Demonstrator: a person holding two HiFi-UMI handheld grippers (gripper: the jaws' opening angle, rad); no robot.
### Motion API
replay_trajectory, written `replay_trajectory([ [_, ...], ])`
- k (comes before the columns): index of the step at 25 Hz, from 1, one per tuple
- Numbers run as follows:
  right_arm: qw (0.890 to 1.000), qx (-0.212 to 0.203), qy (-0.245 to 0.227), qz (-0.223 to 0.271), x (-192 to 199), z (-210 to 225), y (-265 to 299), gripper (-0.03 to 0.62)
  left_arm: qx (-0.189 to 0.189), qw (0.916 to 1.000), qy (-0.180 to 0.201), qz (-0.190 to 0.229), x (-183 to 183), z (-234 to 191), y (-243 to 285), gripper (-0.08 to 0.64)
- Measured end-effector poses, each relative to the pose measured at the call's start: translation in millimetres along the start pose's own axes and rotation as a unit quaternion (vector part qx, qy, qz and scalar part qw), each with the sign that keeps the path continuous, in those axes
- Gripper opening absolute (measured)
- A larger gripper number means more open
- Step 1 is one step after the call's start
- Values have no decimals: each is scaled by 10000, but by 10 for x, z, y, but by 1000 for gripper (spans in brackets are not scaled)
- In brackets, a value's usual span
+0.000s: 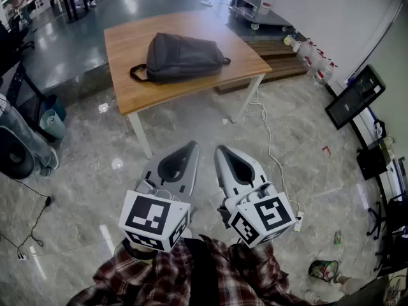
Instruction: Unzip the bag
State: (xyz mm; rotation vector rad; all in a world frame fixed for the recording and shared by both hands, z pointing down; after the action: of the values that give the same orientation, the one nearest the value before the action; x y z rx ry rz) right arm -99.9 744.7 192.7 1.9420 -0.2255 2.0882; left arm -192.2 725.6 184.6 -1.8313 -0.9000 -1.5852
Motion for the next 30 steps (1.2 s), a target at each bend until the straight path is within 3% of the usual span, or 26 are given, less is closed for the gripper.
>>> replay_trajectory([
  [8,9999,124,-1,-5,-26,442,698,11,131,9999,18,-54,-27,-534,682,9],
  [18,9991,419,71,89,-291,1142,2027,11,433,9989,119,-110,-310,-1525,1845,9],
  [24,9986,492,124,139,-317,1313,2784,11,463,9986,193,-164,-354,-2185,2236,9],
  [30,9983,529,245,-89,-208,1517,3334,11,404,9987,11,-309,-282,-2677,2581,9],
])
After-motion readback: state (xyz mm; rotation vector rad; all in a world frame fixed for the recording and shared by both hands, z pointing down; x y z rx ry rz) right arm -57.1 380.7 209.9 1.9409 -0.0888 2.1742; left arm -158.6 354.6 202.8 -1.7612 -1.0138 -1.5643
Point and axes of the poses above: the fingertips, and each gripper's own axes: y forward along the fingers, z to its right, x out of its underside, the point moved 4 cm from there along -y, backward along the fingers, and after that the axes turned 8 degrees about x, right-handed, at the moved point
